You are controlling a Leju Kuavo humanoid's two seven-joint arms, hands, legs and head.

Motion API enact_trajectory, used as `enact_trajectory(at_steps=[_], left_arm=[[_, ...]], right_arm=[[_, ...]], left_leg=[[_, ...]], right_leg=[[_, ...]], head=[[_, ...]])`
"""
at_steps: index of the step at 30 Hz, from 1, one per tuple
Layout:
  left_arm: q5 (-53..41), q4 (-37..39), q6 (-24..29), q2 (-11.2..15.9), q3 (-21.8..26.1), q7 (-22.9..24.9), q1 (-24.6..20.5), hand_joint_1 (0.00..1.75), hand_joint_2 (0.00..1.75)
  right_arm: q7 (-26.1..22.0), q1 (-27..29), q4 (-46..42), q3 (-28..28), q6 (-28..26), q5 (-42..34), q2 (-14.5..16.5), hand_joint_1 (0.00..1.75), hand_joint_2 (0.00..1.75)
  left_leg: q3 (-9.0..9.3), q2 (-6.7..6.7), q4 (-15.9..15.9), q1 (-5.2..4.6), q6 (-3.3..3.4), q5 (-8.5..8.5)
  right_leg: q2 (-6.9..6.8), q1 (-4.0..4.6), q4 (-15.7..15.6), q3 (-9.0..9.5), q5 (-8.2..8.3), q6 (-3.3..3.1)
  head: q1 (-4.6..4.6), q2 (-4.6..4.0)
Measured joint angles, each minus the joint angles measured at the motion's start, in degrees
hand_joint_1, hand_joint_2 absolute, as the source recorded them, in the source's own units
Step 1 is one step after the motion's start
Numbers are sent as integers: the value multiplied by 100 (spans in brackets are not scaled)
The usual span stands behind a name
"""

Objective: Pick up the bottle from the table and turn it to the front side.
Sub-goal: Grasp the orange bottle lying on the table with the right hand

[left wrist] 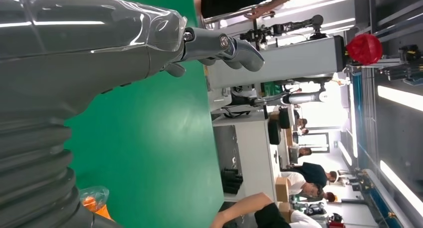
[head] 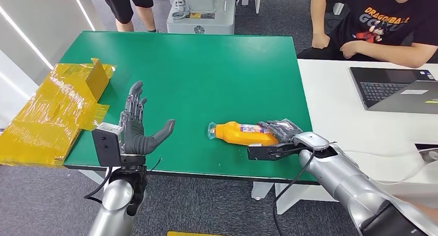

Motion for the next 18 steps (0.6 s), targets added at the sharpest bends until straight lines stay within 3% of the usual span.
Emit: enact_trajectory(at_steps=[18], left_arm=[[4, -25, 8, 9, 0, 0, 39, 0, 175]], right_arm=[[-5, 0, 0, 0, -10, 0, 3, 175, 175]], left_leg=[[0, 0, 0, 0, 0, 0]], right_leg=[[0, 0, 1, 0, 0, 0]], head=[[0, 0]])
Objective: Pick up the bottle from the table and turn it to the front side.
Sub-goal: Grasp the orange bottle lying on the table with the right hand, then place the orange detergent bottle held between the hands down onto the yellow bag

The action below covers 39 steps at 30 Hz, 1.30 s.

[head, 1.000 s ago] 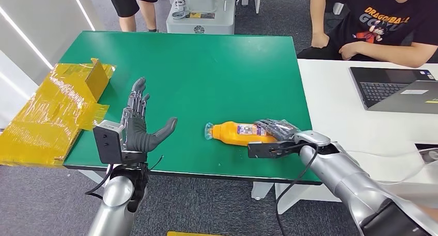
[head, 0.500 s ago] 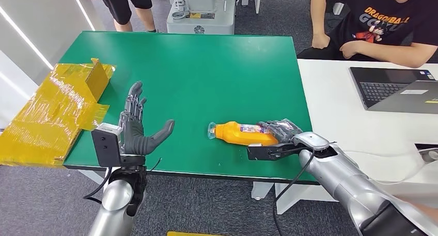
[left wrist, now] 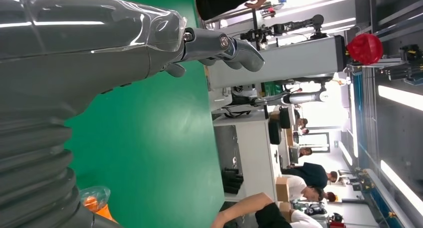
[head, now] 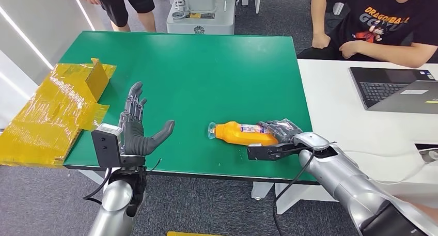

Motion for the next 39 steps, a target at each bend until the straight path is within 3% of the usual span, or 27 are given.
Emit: enact_trajectory(at_steps=[7, 11, 15, 22, 29, 35, 39], left_arm=[[128, -38, 70, 20, 0, -48, 52, 0, 175], [151, -62, 141, 19, 0, -88, 97, 0, 175], [151, -70, 239, 14, 0, -136, 121, 0, 175], [151, -70, 276, 11, 0, -142, 123, 0, 175], [161, -68, 308, 9, 0, -176, 118, 0, 175], [166, -68, 316, 10, 0, -185, 118, 0, 175], [163, -68, 326, 10, 0, -187, 128, 0, 175]], right_arm=[[-48, 49, -40, -35, -326, -35, 1, 175, 175], [-214, 296, -259, -351, -1219, -225, 61, 175, 175], [-488, 648, -968, -1092, -2230, -498, 214, 175, 175], [-454, 935, -1747, -1732, -2300, -498, 328, 175, 175], [-902, 1350, -2590, -2281, -2763, -1073, 566, 175, 175], [-794, 1725, -3458, -2574, -2767, -1222, 726, 175, 175], [-992, 1879, -3793, -2736, -2835, -1524, 802, 175, 175]], left_leg=[[-2, -2, 0, 0, 0, 0], [-8, -6, -1, 0, 0, 0], [-8, 3, -1, 1, -2, -2], [-15, -17, -5, 2, -2, -1], [-16, -12, -3, 1, -2, -2], [-17, -9, -6, 1, -3, -3], [-17, -12, -6, 1, -4, -3]], right_leg=[[-2, 0, 0, 0, 0, 0], [-6, 1, 4, -2, 0, 0], [5, 1, 3, -12, -1, 0], [-16, 1, 4, -12, -10, 0], [-10, 1, 1, -15, -8, 1], [-8, 1, 2, -17, -11, 1], [-11, 1, 1, -16, -11, 1]], head=[[1, 0], [1, 0], [-1, 0], [1, 0], [-1, 0], [-1, 0], [0, 0]])
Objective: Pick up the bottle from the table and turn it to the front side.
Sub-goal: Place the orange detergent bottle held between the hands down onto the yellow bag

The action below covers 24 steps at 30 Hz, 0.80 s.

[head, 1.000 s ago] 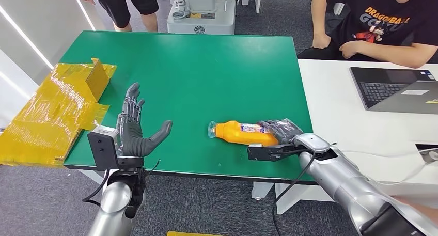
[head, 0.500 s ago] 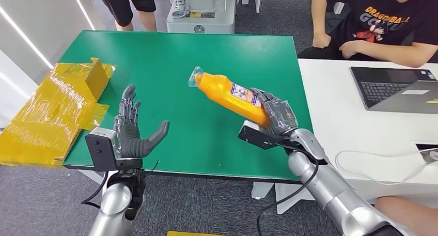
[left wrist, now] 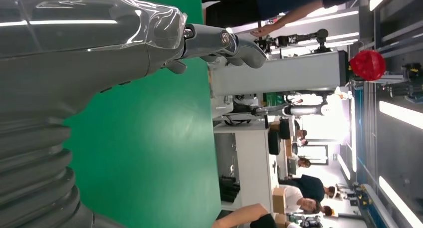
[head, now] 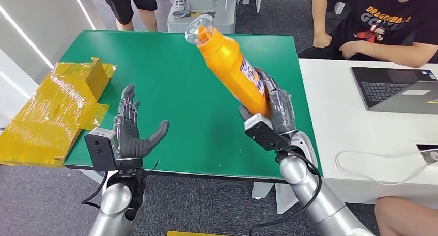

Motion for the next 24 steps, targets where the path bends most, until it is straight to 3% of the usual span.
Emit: enact_trajectory(at_steps=[10, 17, 24], left_arm=[[-237, 2, -64, -2, -9, 129, -80, 0, 175], [-447, 68, -345, 14, -81, 370, -427, 0, 175], [-496, 95, -433, 22, -92, 421, -572, 0, 175]], right_arm=[[-669, 809, -977, -288, -738, -1637, 438, 175, 175], [-126, 1379, -1338, -443, 219, -2530, 641, 175, 175], [-66, 1565, -1417, -657, 418, -2620, 733, 175, 175]], left_leg=[[0, 1, -1, 0, -4, -4], [1, 1, -2, 0, -5, -3], [1, 3, -1, 0, -5, -4]], right_leg=[[2, 0, -1, -2, -4, -4], [1, 0, 1, -2, -4, -5], [3, 0, 1, -2, -4, -5]], head=[[1, 0], [0, 0], [0, 0]])
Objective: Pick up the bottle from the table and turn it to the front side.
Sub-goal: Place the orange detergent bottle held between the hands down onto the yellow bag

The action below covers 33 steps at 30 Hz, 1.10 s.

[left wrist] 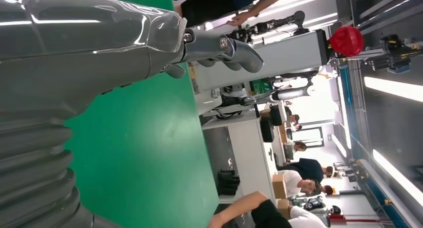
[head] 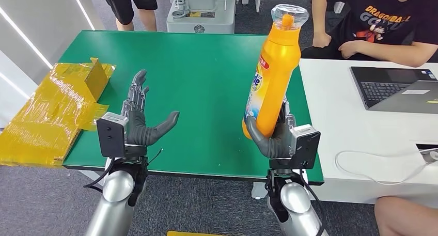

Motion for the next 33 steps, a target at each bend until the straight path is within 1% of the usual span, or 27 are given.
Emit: enact_trajectory(at_steps=[4, 10, 15, 20, 23, 25, 28, 33], left_arm=[[-24, 1, -5, 9, -6, 2, -24, 0, 175], [-232, 44, -224, 10, -40, 148, -125, 0, 175], [-286, 184, -505, 25, -70, 285, -307, 0, 175], [-94, 263, -919, 63, -69, 339, -365, 0, 175], [157, 319, -1265, 114, -69, 347, -387, 0, 175], [267, 375, -1406, 160, -69, 345, -417, 0, 175], [349, 489, -1478, 231, -71, 319, -504, 0, 175], [555, 706, -1595, 307, -77, 286, -669, 0, 175]], right_arm=[[48, 18, -11, -56, 56, -1, 32, 175, 175], [395, 24, 64, -114, 517, 127, 46, 175, 175], [573, 9, 212, -192, 777, 621, 45, 175, 175], [622, -55, 305, -278, 827, 1204, 11, 175, 175], [614, -122, 348, -298, 834, 1561, -105, 175, 175], [590, -167, 396, -299, 841, 1741, -221, 175, 175], [570, -274, 521, -296, 841, 1957, -385, 175, 175], [578, -627, 862, -237, 799, 2302, -693, 175, 175]], left_leg=[[0, 1, 0, 0, 0, 0], [0, 0, 0, 0, 0, 0], [0, 0, 0, 0, 0, 0], [0, 0, 1, 0, 0, 0], [0, 0, 1, 0, 0, 0], [0, 0, 1, 0, 0, 0], [0, 0, 1, 0, 0, 0], [0, 0, 3, 0, 1, 2]], right_leg=[[0, 0, 0, 0, 0, 0], [0, 0, 0, -1, 0, 0], [0, 0, 1, 0, 0, 0], [0, 0, 0, 0, 0, 0], [0, 0, -1, 0, 0, 0], [0, 0, -1, 0, 0, 0], [0, 0, -1, 0, 1, 0], [0, 0, 1, 0, 4, -2]], head=[[0, 0], [1, 0], [1, 0], [0, 0], [1, 0], [1, 0], [0, 0], [0, 0]])
